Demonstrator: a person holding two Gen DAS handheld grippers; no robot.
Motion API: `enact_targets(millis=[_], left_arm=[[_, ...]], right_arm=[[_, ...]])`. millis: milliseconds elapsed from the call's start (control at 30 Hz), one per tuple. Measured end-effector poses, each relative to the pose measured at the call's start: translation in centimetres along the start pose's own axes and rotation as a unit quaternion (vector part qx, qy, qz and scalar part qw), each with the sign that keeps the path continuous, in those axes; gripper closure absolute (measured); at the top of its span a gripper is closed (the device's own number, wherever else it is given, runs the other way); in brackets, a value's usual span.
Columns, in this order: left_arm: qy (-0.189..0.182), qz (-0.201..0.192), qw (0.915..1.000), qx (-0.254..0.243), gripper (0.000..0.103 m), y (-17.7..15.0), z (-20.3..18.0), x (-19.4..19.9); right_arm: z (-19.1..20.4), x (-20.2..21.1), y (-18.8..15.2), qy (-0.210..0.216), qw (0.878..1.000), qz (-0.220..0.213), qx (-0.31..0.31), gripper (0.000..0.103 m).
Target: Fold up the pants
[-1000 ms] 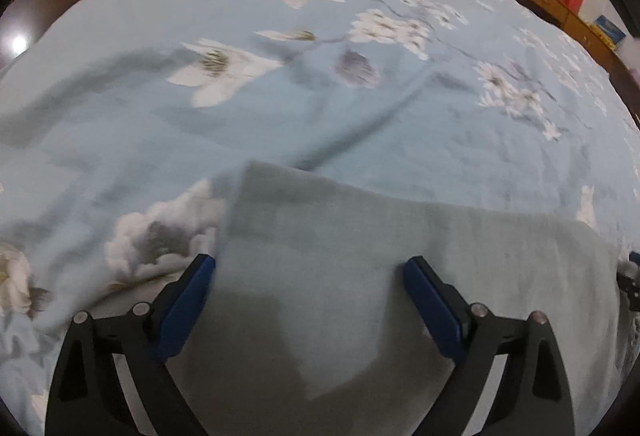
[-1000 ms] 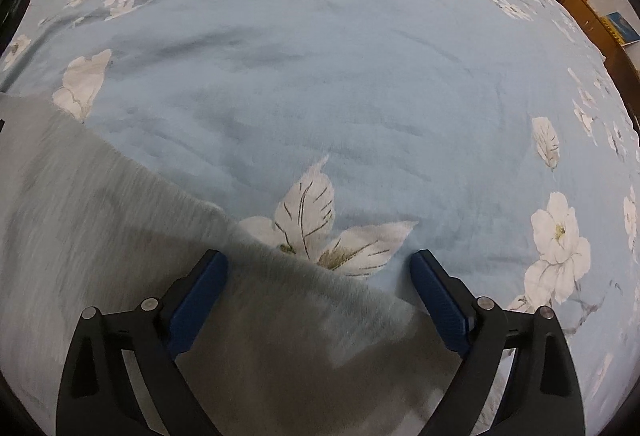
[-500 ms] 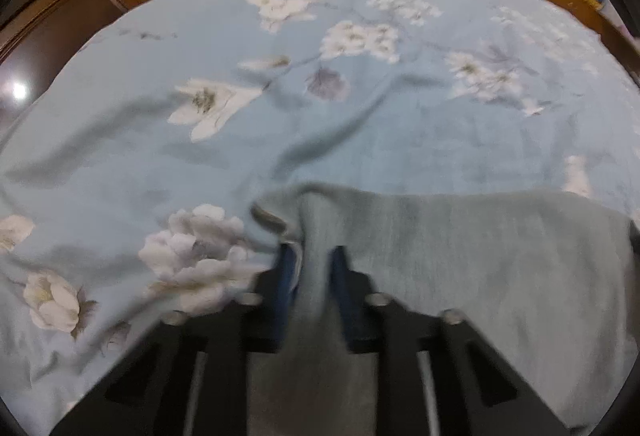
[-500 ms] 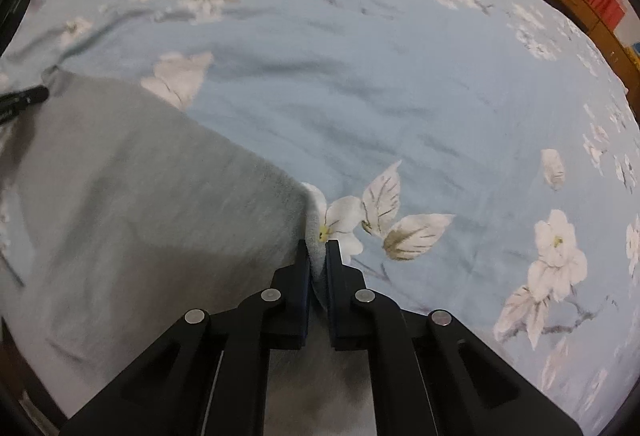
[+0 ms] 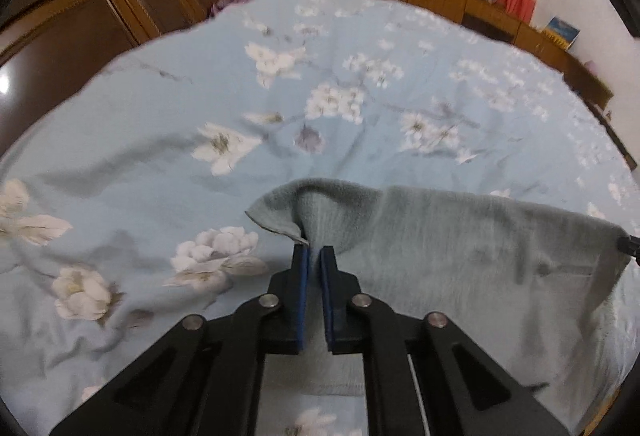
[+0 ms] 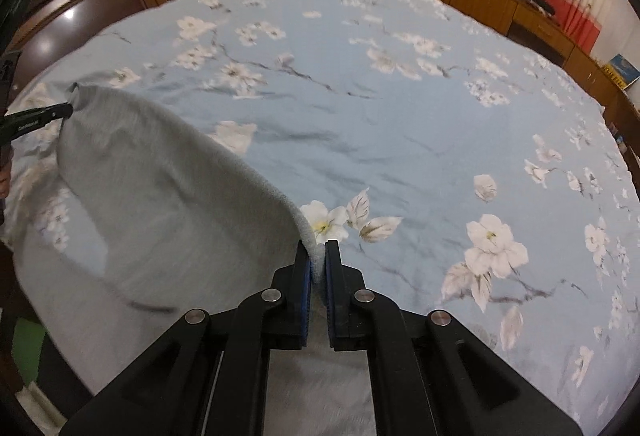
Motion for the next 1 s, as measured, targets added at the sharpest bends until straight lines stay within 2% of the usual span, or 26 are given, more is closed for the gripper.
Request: enact_targets(millis=[167, 400, 500, 700, 800, 1000], left_arm=[[-0.008, -0.045, 0.9988, -0.015, 0.097, -1.3, -0.3, 5.7], [-0.013, -0.082, 0.9964, -0.016, 0.097, -7.0, 0.0, 11.0], [-0.012, -0.088, 0.9959, -0.016, 0.097, -9.8, 0.2, 12.2], [-0.022, -0.080, 0.9960, 0.035, 0.097, -15.7, 2.5, 13.1], [-0.005, -0.075, 0.9955, 0.058, 0.098, -18.1, 3.8, 13.3], [-0.018, -0.069, 0.9937, 0.087, 0.099, -20.8, 5.5, 13.9]], right_arm=[[1.4, 5.2, -3.0, 0.002, 0.999, -0.034, 0.013, 0.097], [4.5, 9.0, -9.9, 0.007, 0.998, -0.049, 0.031, 0.097], [5.8, 8.9, -13.0, 0.010, 0.999, -0.037, 0.031, 0.097], [7.2, 7.6, -17.8, 0.019, 1.000, -0.016, 0.012, 0.097], [7.3, 7.5, -19.5, 0.026, 1.000, -0.013, -0.012, 0.098], [7.7, 6.9, -22.1, 0.033, 0.999, -0.004, -0.035, 0.098]])
Point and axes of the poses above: each gripper's, at about its wrist camera, not at the fingertips, and x roughly against the way its jaws point, z to its left, y to its top, the point moved 4 cm from there along -x, roughly the way its jaws point, and after that the axes turned 6 degrees about -y, right-handed, at the moved point
